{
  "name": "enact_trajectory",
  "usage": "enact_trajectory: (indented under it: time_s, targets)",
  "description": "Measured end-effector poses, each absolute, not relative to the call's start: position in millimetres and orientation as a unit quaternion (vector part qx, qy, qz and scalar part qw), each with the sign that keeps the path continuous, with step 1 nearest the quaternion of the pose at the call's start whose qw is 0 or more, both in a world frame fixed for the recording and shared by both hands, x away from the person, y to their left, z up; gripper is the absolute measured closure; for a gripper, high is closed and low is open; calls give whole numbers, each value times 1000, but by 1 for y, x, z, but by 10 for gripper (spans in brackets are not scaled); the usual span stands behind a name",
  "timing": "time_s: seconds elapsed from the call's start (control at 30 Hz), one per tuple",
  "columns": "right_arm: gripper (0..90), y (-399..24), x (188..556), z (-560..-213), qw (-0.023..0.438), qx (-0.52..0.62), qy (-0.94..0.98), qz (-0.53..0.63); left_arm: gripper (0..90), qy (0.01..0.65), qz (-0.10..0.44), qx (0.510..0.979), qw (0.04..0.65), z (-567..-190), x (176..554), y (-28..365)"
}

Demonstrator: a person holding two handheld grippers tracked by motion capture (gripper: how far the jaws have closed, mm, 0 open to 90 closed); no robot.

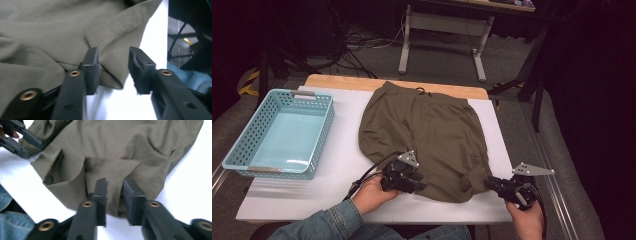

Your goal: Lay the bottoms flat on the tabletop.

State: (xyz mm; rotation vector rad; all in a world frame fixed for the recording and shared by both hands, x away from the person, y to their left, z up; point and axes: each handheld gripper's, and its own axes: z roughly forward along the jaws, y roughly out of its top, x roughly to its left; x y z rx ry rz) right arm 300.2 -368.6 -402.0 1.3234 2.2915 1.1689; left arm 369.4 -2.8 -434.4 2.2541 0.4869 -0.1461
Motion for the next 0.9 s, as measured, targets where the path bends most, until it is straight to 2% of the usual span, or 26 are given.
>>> enact_trajectory:
  time_s: [0.07,0.13,0.33,0.43,0.5,0.57,0.6,0.67,0.73,0.77,0.9]
  targets:
    - [621,-366,304,-400,131,455,783,403,491,199,-58,892,402,-437,372,-6]
    - [577,-363,308,-398,133,457,779,407,455,202,-59,893,398,-440,374,-10]
    - [510,-354,328,-398,129,463,780,399,417,197,-67,895,395,-445,378,-21]
    - [452,-351,337,-403,124,466,786,387,499,184,-74,901,385,-448,379,-26]
    - [447,-350,341,-408,116,468,789,381,594,182,-80,904,378,-451,378,-29]
    - [508,-350,343,-411,110,467,792,378,703,175,-77,910,369,-451,375,-30]
    - [606,-350,342,-411,105,464,795,377,793,172,-79,910,370,-450,375,-30]
    - [760,-351,340,-410,98,456,800,378,882,166,-85,908,375,-448,373,-28]
    - [865,-351,337,-407,93,450,802,381,893,160,-96,907,377,-445,371,-26]
    - [885,-352,335,-406,92,446,804,382,894,152,-97,908,377,-444,369,-25]
    - [888,-355,323,-398,83,433,811,385,895,124,-118,909,380,-436,355,-17]
